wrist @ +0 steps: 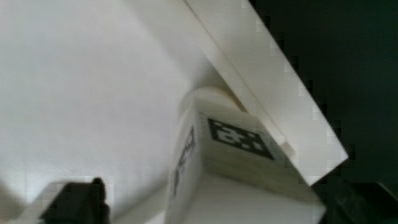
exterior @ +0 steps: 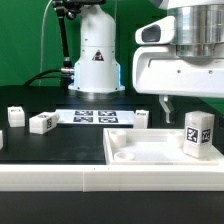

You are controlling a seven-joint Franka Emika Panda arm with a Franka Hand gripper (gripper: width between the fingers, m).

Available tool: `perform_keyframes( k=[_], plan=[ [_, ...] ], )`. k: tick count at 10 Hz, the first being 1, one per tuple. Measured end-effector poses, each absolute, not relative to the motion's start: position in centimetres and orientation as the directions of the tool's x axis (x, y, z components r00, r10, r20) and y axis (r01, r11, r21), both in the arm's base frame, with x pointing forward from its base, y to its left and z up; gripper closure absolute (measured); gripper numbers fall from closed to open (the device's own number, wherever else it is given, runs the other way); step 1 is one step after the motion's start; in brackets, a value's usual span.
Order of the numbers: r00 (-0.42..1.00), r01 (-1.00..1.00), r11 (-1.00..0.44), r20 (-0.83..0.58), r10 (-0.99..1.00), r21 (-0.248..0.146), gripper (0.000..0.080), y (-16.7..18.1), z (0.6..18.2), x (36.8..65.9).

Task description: Assemble one leg

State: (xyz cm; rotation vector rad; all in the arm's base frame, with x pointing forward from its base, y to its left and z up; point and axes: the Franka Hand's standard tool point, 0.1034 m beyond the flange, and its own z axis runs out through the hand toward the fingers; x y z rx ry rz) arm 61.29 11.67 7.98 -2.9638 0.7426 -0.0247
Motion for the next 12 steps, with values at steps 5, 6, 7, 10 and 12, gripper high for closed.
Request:
perform_keyframes(
  k=[5,6,7,10,12],
  plan=[
    [0.999,0.045,-0.998,-0.024,0.046,-0.037,0.0151,12.29,8.53,60.98],
    [0.990,0.138,-0.990,-0.013,0.139,-0.033,0.0151,12.43,8.62,61.08],
    [0.977,0.212,-0.977,-0.002,0.212,-0.033,0.0151,12.28,8.57,61.19],
    [0.961,0.278,-0.960,0.000,0.278,-0.033,0.0276,12.14,8.54,61.21],
    [0.964,0.265,-0.964,0.000,0.265,-0.033,0.0510,12.12,8.54,61.22]
  ],
)
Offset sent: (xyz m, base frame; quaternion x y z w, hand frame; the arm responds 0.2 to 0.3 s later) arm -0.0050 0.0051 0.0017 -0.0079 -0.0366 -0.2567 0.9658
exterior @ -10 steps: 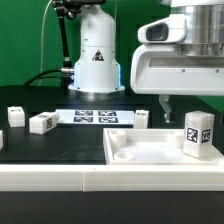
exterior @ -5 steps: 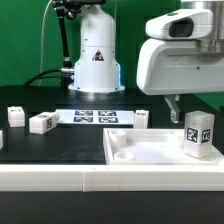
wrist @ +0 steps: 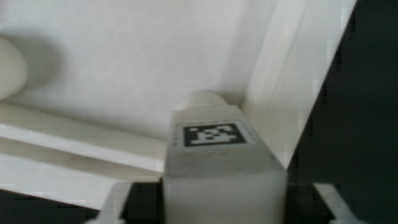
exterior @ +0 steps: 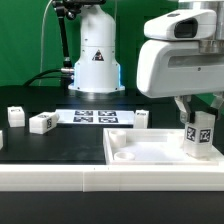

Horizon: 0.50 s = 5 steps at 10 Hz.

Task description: Assemble one leg

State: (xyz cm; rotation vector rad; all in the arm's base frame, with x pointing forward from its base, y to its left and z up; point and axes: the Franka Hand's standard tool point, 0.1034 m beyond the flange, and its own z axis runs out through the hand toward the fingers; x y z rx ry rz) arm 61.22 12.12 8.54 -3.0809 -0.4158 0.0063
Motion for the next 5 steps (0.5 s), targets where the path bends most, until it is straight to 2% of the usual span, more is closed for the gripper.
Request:
perform_keyframes(
  k=[2,5],
  plan=[
    [0.968,0.250,-0.968,0.000,0.250,-0.033,0.0510,12.07,8.54,61.23],
    [0.990,-0.137,-0.987,0.010,-0.138,-0.080,0.0510,11.53,8.46,61.63]
  ],
)
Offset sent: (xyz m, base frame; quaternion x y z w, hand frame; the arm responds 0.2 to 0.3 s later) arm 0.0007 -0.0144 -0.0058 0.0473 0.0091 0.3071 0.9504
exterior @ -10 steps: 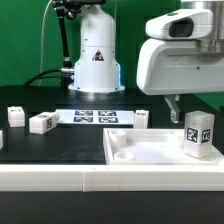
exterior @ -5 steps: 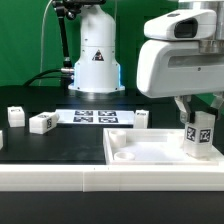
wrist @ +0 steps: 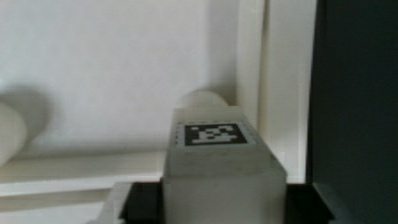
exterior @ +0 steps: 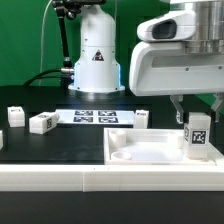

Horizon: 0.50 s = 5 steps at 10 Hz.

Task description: Assemble one leg

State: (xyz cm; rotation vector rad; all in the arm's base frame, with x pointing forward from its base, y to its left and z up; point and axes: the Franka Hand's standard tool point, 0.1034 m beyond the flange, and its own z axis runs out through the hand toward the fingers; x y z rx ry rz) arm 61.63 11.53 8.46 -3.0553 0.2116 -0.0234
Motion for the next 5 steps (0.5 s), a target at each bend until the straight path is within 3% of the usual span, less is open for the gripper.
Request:
perform_keyframes(
  k=[2,5],
  plan=[
    [0.934,-0.356,-0.929,-0.004,-0.358,-0.099,0.0510,11.51,8.43,61.79],
    [0.717,-0.696,-0.712,-0.029,-0.697,-0.099,0.0508,12.06,8.37,62.02]
  ],
)
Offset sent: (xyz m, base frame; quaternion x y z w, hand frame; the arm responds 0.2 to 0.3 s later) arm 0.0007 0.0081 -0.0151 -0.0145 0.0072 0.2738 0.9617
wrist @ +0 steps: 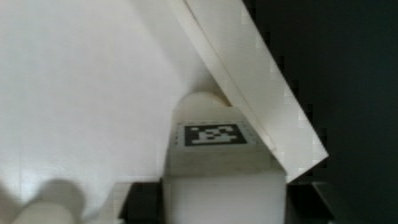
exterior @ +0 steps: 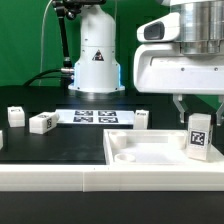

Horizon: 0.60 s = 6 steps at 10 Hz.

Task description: Assemble one leg

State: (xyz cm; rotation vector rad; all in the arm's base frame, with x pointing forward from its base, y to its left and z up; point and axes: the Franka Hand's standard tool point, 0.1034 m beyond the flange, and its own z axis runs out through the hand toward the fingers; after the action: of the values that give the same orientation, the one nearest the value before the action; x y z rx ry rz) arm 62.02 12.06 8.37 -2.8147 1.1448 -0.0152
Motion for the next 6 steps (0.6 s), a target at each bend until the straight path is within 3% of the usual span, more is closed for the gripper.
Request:
perform_keyframes(
  k=[2,5,6],
  plan=[
    [0.585,-0.810,-0.580,-0.045,-0.810,-0.087,0.0508,12.04,8.33,62.10],
    [0.558,-0.829,-0.553,-0.048,-0.828,-0.087,0.0508,11.92,8.35,62.17],
    [0.596,-0.802,-0.591,-0.045,-0.802,-0.088,0.0428,11.89,8.36,62.17]
  ],
)
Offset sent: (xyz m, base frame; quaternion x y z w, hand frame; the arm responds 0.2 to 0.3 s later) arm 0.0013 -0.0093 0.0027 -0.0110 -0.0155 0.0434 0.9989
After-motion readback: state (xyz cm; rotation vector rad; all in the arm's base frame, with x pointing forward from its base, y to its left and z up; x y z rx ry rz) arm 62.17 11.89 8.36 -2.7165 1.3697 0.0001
